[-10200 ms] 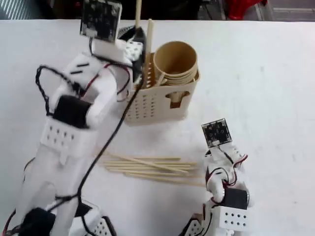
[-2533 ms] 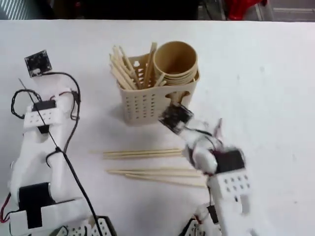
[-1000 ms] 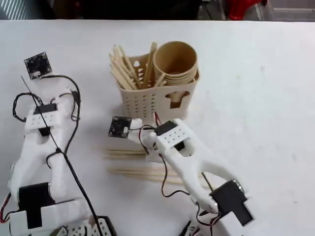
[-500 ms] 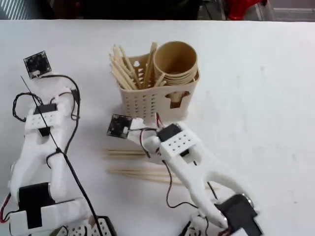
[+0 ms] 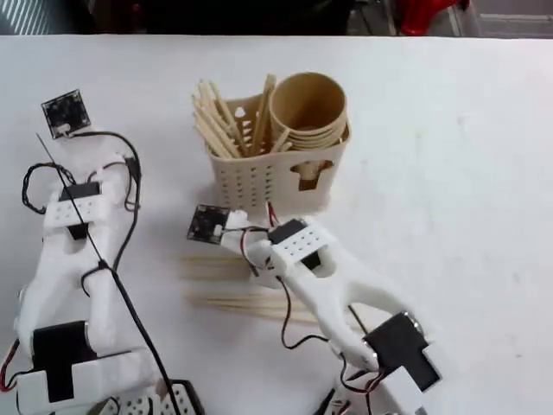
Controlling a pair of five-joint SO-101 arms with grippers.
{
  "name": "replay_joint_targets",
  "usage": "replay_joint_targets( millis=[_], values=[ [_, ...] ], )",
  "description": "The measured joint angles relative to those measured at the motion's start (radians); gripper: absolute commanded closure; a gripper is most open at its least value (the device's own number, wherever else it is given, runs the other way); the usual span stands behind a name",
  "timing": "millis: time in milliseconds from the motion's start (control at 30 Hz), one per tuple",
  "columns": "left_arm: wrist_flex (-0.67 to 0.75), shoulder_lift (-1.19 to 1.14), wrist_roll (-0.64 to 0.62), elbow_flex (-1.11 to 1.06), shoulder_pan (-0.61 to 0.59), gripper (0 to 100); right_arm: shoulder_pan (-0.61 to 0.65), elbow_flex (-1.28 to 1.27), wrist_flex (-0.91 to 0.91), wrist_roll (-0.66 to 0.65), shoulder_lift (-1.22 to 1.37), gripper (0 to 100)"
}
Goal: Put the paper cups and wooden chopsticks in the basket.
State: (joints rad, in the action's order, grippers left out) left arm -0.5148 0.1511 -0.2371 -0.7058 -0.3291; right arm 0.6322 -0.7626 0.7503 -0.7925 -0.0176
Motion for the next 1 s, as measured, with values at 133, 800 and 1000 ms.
replay_joint_targets(
  millis=[133, 800, 1000],
  values=[
    [0.0, 0.0, 0.0, 0.0, 0.0, 89, -0.006, 0.003, -0.009, 0.002, 0.009, 96.7],
    [0.0, 0.0, 0.0, 0.0, 0.0, 89, -0.061, -0.063, 0.117, 0.002, -0.209, 94.0],
    [0.0, 0.0, 0.0, 0.0, 0.0, 89, -0.003, -0.112, 0.06, 0.002, -0.21, 74.0]
  ],
)
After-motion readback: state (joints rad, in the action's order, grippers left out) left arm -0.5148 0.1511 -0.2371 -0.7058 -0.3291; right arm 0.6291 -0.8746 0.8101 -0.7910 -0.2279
